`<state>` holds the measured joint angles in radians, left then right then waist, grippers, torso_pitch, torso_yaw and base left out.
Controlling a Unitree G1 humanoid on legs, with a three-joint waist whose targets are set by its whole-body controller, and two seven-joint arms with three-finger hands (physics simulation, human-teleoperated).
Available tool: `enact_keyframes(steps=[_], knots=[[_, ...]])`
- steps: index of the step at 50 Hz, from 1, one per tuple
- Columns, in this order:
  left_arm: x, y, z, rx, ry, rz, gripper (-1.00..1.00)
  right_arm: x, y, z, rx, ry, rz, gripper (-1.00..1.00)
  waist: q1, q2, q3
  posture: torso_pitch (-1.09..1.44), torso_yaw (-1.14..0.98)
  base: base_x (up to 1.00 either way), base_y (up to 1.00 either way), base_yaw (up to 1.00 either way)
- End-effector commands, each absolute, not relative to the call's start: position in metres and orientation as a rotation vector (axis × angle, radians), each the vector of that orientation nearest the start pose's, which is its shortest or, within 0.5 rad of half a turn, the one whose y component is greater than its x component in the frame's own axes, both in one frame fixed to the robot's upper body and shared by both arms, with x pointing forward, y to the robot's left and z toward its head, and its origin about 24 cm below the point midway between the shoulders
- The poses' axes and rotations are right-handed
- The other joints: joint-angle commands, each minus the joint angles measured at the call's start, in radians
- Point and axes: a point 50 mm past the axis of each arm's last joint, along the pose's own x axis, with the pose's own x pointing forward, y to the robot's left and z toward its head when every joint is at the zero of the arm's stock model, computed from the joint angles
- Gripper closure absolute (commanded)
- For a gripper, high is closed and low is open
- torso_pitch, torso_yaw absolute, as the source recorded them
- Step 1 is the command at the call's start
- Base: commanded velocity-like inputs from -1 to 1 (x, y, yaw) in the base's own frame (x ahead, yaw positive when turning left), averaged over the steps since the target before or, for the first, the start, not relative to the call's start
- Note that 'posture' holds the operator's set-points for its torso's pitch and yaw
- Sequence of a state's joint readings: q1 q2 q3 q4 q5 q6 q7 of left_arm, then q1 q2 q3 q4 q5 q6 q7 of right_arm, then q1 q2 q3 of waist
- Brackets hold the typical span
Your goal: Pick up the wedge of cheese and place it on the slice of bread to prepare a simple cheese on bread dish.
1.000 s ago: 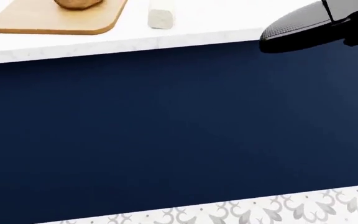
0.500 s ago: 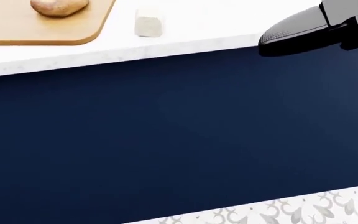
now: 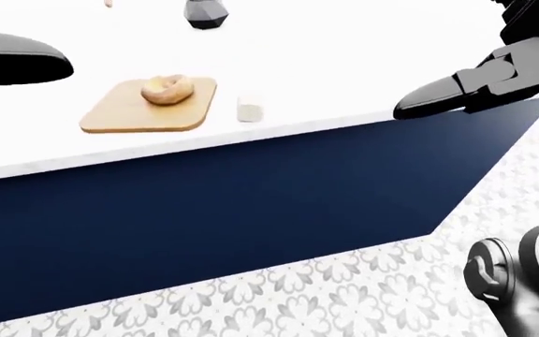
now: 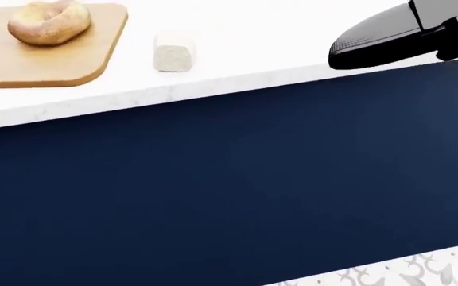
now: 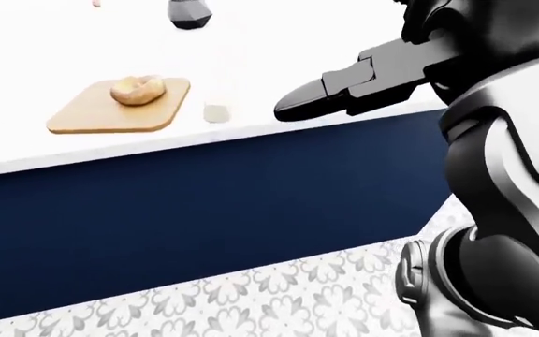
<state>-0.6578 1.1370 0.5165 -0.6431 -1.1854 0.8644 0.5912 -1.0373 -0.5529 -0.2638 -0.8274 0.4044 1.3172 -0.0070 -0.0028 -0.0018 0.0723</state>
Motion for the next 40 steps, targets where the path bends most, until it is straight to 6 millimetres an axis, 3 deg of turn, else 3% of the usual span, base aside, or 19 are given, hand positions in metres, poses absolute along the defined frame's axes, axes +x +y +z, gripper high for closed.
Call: enact_keyframes(steps=[1,2,5,9,11,13,14,15,16,18,22,24,25,26,27,35,40], knots=[[0.184,0.237,0.384,0.195,-0.636,0.215,-1.00,0.214,-0.163,0.371,-0.300,-0.617,0.092,-1.00,0.002,-0.009,-0.023,0.00,0.00,0.15,0.00,0.00],[0.184,0.237,0.384,0.195,-0.637,0.215,-1.00,0.214,-0.163,0.371,-0.301,-0.616,0.092,-1.00,0.005,-0.019,-0.020,0.00,0.00,0.15,0.00,0.00],[0.184,0.237,0.384,0.196,-0.636,0.215,-1.00,0.214,-0.163,0.371,-0.302,-0.616,0.093,-1.00,0.001,-0.001,-0.025,0.00,0.00,0.14,0.00,0.00],[0.184,0.234,0.384,0.200,-0.642,0.205,-1.00,0.213,-0.163,0.372,-0.303,-0.620,0.093,-1.00,-0.001,0.029,-0.007,0.00,0.00,0.14,0.00,0.00],[0.183,0.234,0.384,0.198,-0.645,0.201,-1.00,0.214,-0.163,0.372,-0.303,-0.620,0.094,-1.00,-0.007,0.059,-0.011,0.00,0.00,0.14,0.00,0.00],[0.180,0.233,0.386,0.199,-0.658,0.191,-1.00,0.213,-0.163,0.372,-0.304,-0.623,0.095,-1.00,-0.014,0.117,-0.026,0.00,0.00,0.15,0.00,0.00],[0.180,0.232,0.386,0.198,-0.660,0.187,-1.00,0.214,-0.163,0.372,-0.305,-0.623,0.096,-1.00,-0.005,0.083,-0.017,0.00,0.00,0.15,0.00,0.00],[0.181,0.232,0.386,0.200,-0.659,0.186,-1.00,0.214,-0.163,0.372,-0.306,-0.622,0.096,-1.00,-0.009,0.100,-0.014,0.00,0.00,0.15,0.00,0.00],[0.181,0.232,0.385,0.201,-0.658,0.184,-1.00,0.214,-0.163,0.371,-0.305,-0.622,0.096,-1.00,-0.009,0.101,-0.012,0.00,0.00,0.14,0.00,0.00],[0.182,0.231,0.385,0.202,-0.658,0.182,-1.00,0.214,-0.163,0.371,-0.307,-0.622,0.096,-1.00,-0.003,0.084,-0.020,0.00,0.00,0.14,0.00,0.00],[0.183,0.231,0.384,0.207,-0.655,0.184,-1.00,0.214,-0.162,0.371,-0.311,-0.625,0.097,-1.00,-0.001,0.050,-0.011,0.00,0.00,0.14,0.00,0.00],[0.184,0.231,0.384,0.208,-0.655,0.185,-1.00,0.213,-0.162,0.372,-0.312,-0.624,0.099,-1.00,0.004,0.023,-0.012,0.00,0.00,0.14,0.00,0.00],[0.184,0.231,0.383,0.211,-0.654,0.186,-1.00,0.214,-0.161,0.371,-0.314,-0.625,0.100,-1.00,0.007,0.003,-0.017,0.00,0.00,0.13,0.00,0.00],[0.184,0.231,0.383,0.212,-0.653,0.185,-1.00,0.214,-0.162,0.372,-0.322,-0.630,0.085,-1.00,0.013,-0.028,-0.008,0.00,0.00,0.00,0.00,0.00],[0.185,0.231,0.383,0.211,-0.652,0.185,-1.00,0.216,-0.162,0.371,-0.324,-0.625,0.085,-1.00,0.018,0.000,-0.013,0.00,0.00,0.00,0.00,0.00],[0.186,0.230,0.382,0.220,-0.649,0.187,-1.00,0.222,-0.161,0.365,-0.385,-0.596,0.062,-1.00,-0.010,0.045,-0.007,0.00,0.00,0.00,0.00,0.00],[0.185,0.230,0.383,0.219,-0.650,0.187,-1.00,0.225,-0.164,0.364,-0.395,-0.585,0.037,-1.00,-0.017,0.045,-0.007,0.00,0.00,0.00,0.00,0.00]])
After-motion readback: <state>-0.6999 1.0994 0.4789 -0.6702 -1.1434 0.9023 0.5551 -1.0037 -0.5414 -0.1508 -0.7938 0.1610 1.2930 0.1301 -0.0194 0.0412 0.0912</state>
